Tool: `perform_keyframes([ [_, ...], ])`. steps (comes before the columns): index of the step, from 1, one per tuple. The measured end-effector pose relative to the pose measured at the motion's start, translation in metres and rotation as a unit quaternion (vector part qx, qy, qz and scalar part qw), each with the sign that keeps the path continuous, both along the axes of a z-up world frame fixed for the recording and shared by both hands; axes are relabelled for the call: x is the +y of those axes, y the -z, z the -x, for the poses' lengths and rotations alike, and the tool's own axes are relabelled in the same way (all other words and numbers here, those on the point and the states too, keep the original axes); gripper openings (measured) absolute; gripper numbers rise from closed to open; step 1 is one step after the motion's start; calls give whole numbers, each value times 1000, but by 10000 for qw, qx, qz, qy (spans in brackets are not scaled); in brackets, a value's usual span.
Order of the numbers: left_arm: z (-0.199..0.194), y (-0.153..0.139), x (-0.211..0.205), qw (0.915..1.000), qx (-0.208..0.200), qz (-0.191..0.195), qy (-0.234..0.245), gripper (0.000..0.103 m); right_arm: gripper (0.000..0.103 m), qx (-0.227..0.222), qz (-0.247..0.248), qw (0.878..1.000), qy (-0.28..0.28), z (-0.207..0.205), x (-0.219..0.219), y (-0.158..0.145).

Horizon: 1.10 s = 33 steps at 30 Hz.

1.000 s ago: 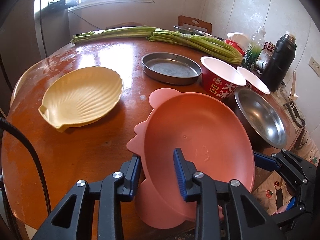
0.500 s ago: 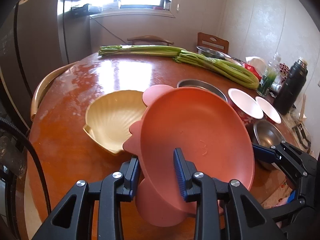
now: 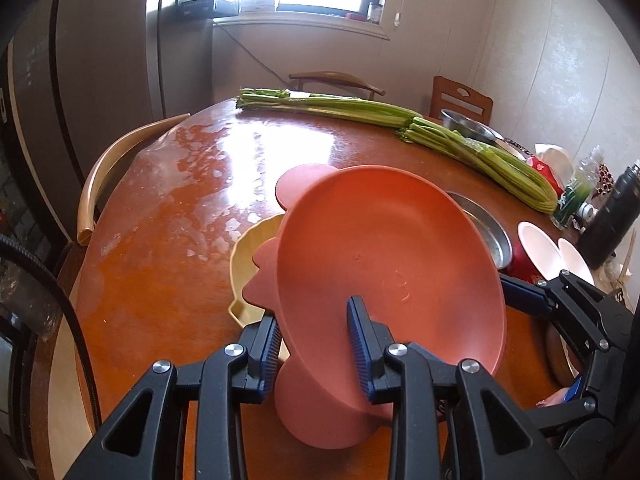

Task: Organize plates and bowls
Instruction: 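Lift the pink plate with the left tool and lower it onto the yellow plate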

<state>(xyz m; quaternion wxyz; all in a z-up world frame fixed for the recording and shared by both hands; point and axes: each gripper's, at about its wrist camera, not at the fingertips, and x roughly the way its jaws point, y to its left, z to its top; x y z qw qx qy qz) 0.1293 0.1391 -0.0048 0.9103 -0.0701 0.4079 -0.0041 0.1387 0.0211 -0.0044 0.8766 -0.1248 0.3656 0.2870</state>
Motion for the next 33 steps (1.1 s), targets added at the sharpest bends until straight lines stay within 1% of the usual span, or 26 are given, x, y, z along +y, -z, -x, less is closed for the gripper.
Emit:
perform_keyframes([
  [2, -4, 3, 5, 10000, 44, 63, -25, 33, 76, 105, -11, 9999, -32, -9, 4, 5],
  [13, -14, 17, 16, 9997, 164, 125, -94, 33, 76, 208, 195, 9996, -71, -30, 23, 21],
  [21, -17, 24, 20, 9995, 240, 202, -105, 33, 76, 229, 289, 9993, -57, -34, 25, 29],
  [33, -17, 26, 22, 9993, 248, 256, -78, 33, 76, 158, 437, 9989, 1, -34, 27, 30],
])
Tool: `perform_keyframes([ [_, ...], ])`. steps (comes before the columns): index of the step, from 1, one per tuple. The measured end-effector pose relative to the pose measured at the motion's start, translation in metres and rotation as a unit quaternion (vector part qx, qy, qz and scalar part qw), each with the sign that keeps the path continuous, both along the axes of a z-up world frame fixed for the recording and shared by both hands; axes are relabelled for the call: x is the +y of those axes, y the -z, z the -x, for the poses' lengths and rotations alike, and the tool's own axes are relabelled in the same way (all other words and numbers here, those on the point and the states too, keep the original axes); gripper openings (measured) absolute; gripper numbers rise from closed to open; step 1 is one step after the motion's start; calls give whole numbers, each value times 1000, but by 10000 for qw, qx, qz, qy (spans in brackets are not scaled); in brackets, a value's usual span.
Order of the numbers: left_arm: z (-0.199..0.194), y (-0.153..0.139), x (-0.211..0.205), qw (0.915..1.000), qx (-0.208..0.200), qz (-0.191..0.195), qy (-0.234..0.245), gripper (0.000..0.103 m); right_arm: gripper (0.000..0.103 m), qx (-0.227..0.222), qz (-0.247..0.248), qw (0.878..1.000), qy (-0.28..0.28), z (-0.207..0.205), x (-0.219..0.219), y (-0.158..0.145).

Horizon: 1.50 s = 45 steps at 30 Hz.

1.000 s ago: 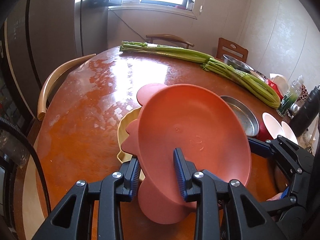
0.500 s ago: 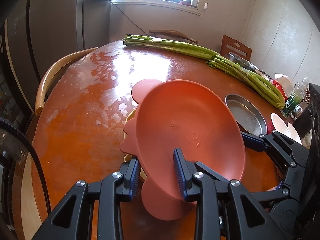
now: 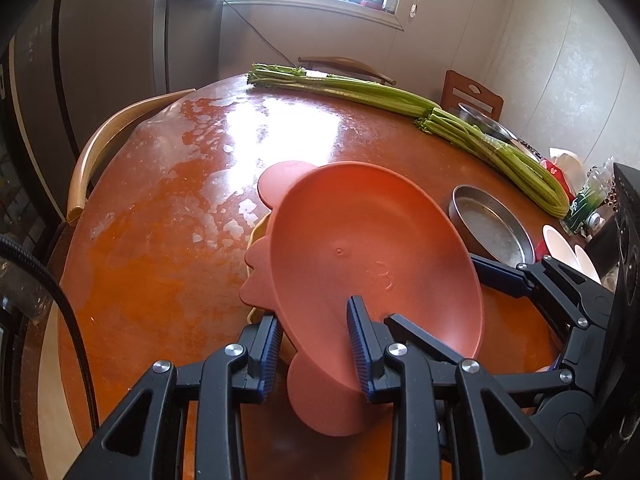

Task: Organize plates and bowls
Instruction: 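Lift the pink plate with the left tool and lower it onto the yellow plate, then open the left tool to release the pink plate and withdraw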

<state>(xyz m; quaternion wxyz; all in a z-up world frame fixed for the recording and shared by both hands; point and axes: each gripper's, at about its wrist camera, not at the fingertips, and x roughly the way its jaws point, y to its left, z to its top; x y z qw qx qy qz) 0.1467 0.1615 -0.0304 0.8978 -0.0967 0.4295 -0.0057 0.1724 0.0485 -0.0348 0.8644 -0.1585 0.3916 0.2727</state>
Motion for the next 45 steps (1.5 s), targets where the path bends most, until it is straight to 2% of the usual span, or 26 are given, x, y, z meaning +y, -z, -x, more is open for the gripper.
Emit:
perform_keyframes([
  [15, 6, -6, 2, 10000, -34, -26, 28, 33, 76, -8, 46, 9999, 97, 4, -8, -1],
  [27, 15, -7, -9, 9997, -25, -80, 240, 33, 76, -26, -46, 9988, 487, 7, -35, -7],
  [34, 20, -11, -11, 9997, -27, -124, 199, 38, 76, -19, -223, 9975, 676, 10, -54, -16],
  [37, 22, -13, -11, 9997, -46, -163, 147, 44, 76, -36, -277, 9973, 680, 14, -58, -19],
  [45, 32, -24, -14, 9989, -243, -409, 46, 47, 76, 7, -542, 9963, 672, 25, -67, -32],
])
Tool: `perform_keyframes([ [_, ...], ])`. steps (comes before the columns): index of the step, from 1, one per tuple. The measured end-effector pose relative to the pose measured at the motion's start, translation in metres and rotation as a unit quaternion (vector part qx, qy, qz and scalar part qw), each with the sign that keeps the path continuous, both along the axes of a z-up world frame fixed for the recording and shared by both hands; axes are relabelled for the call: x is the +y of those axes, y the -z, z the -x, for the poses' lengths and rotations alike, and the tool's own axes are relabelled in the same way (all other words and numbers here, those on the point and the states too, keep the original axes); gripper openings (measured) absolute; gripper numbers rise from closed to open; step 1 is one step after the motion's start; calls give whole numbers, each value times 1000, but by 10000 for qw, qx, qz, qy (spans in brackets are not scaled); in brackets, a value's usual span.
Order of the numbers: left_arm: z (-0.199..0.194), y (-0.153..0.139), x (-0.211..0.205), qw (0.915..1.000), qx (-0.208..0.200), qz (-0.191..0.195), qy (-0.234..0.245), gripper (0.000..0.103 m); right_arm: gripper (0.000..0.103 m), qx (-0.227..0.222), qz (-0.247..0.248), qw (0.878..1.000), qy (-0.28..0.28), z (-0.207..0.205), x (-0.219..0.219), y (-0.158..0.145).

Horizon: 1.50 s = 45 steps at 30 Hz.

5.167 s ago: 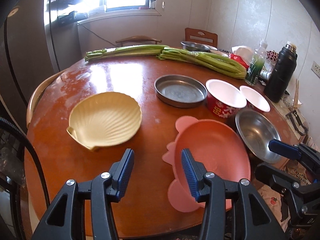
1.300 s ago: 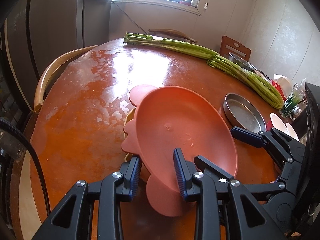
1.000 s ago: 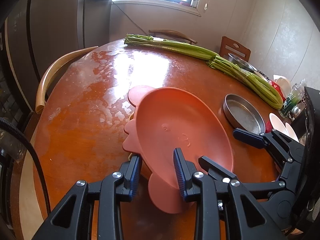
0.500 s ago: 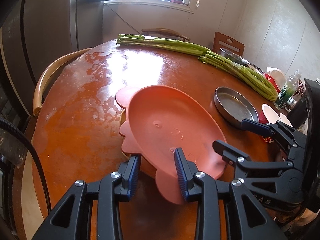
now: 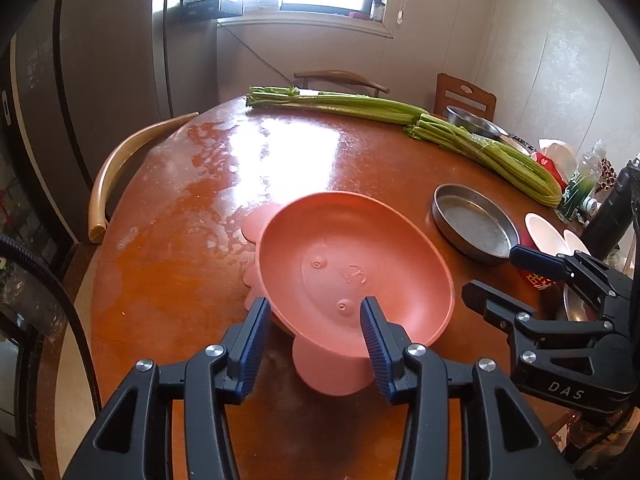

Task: Organize plates and bowls
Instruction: 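Open the left tool to release the pink plate and withdraw, then move the left tool to the shallow steel pan and grasp its rim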

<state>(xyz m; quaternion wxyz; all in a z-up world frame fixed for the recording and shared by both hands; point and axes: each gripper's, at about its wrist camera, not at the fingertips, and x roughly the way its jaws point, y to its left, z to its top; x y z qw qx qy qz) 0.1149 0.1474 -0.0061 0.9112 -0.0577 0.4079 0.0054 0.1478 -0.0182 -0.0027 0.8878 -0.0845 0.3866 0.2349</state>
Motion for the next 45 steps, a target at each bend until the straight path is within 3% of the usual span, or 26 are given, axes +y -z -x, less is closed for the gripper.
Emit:
perform_keyframes([
  [18, 24, -35, -29, 9986, -430, -273, 137, 49, 76, -172, -496, 9985, 175, 26, -30, -33],
  [28, 29, -48, -60, 9975, -524, -323, 352, 49, 76, -154, -765, 9956, 519, 34, -67, -40],
  [38, -1, -46, -102, 9958, -347, -395, 745, 50, 76, 284, -1194, 9863, 1104, 21, -112, -25],
  [45, -45, -39, -124, 9946, -49, -439, 938, 50, 76, 564, -1353, 9816, 1221, 16, -114, -15],
])
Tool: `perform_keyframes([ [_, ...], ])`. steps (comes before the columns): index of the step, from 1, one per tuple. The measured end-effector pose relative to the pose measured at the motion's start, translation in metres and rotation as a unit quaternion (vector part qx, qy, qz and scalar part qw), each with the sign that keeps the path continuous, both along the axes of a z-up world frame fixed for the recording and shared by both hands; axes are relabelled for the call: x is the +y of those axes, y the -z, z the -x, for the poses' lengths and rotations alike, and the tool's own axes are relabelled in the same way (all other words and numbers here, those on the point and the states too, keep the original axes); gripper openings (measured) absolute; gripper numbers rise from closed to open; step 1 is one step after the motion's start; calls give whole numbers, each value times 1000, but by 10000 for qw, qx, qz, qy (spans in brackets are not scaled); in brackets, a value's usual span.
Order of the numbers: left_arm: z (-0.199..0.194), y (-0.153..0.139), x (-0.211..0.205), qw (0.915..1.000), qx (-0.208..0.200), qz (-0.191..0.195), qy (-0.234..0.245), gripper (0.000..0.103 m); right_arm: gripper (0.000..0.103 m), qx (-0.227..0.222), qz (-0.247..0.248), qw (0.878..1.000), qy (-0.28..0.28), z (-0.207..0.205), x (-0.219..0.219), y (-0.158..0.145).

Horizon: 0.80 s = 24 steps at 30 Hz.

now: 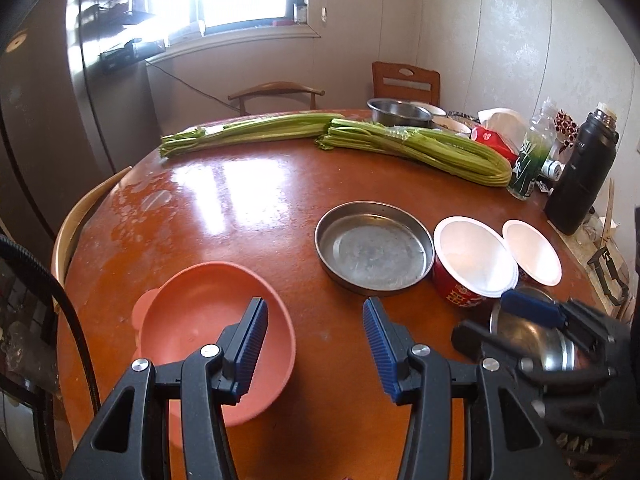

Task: Organize plates and bowls
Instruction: 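Move the left tool to the shallow steel pan and grasp its rim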

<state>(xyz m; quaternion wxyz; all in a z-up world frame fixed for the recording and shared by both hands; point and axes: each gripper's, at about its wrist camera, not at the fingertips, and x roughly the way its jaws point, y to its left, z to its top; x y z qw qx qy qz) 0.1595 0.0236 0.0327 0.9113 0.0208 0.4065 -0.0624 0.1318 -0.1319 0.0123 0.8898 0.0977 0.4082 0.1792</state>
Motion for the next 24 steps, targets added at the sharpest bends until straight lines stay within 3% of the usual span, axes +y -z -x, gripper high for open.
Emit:
perform_keyframes([
  [7, -58, 10, -4, 9990, 407, -207, 10, 50, 76, 502, -460, 9970, 371, -19, 3, 15],
  [12, -99, 26, -16, 9945, 822, -624, 160, 49, 76, 837, -541, 9931, 622, -33, 12, 25],
  [17, -132, 41, -22, 9904, 1190, -647, 289, 49, 76, 1247, -750, 9834, 1086, -48, 10, 42],
  [24, -156, 59, -28, 9862, 1504, -527, 448, 48, 76, 1326, -609, 9802, 1342, -62, 16, 40],
])
